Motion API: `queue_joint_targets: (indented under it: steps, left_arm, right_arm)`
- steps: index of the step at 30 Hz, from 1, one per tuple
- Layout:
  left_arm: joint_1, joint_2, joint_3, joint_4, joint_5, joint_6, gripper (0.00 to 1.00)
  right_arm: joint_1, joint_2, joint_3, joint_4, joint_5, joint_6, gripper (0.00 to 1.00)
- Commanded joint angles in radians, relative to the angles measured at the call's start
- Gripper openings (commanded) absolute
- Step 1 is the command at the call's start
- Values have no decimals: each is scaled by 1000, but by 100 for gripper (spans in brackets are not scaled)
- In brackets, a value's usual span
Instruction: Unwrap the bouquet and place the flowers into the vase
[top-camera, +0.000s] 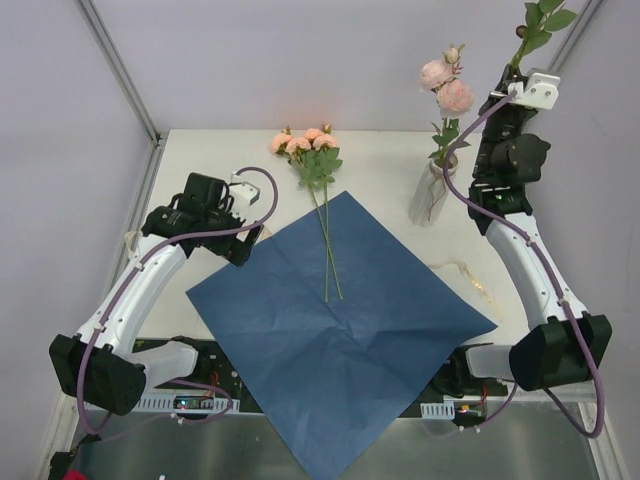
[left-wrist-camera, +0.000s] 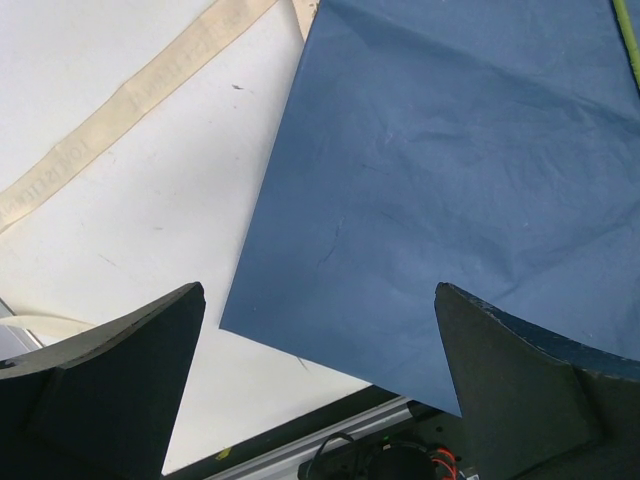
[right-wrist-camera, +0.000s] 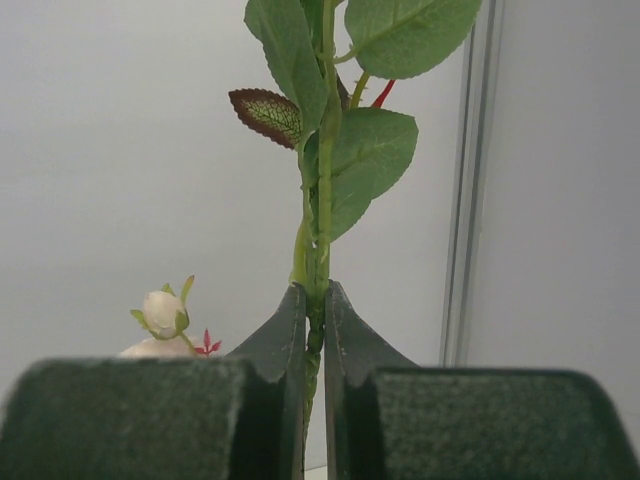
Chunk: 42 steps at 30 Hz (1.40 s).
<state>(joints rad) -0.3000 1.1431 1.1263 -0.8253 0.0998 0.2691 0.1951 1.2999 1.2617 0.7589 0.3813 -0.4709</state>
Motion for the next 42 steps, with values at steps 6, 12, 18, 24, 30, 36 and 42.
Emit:
queue_joint_targets:
  steps: [6, 12, 18, 24, 30, 36, 42]
  left_arm:
    - [4, 21, 43, 12, 18, 5, 99]
    - [4, 3, 32, 12, 26, 7, 99]
    - [4, -31, 20, 5, 32, 28, 99]
    - [4, -59, 9, -3, 32, 33, 99]
    - [4, -56, 0, -3, 47, 41, 99]
    - [2, -59, -3, -1, 52, 44, 99]
    - [4, -89, -17, 11, 49, 41, 99]
  right_arm:
    - [-6, 76, -27, 195, 65, -101, 1]
    - [1, 90, -79, 226, 99, -117, 1]
    - [21, 128, -133, 309, 154, -141, 1]
    - [62, 124, -117, 223, 136, -133, 19]
    - [200, 21, -137, 201, 280, -276, 76]
    - [360, -128, -168, 131, 393, -336, 97]
    - [558, -177, -76, -188, 396, -249, 96]
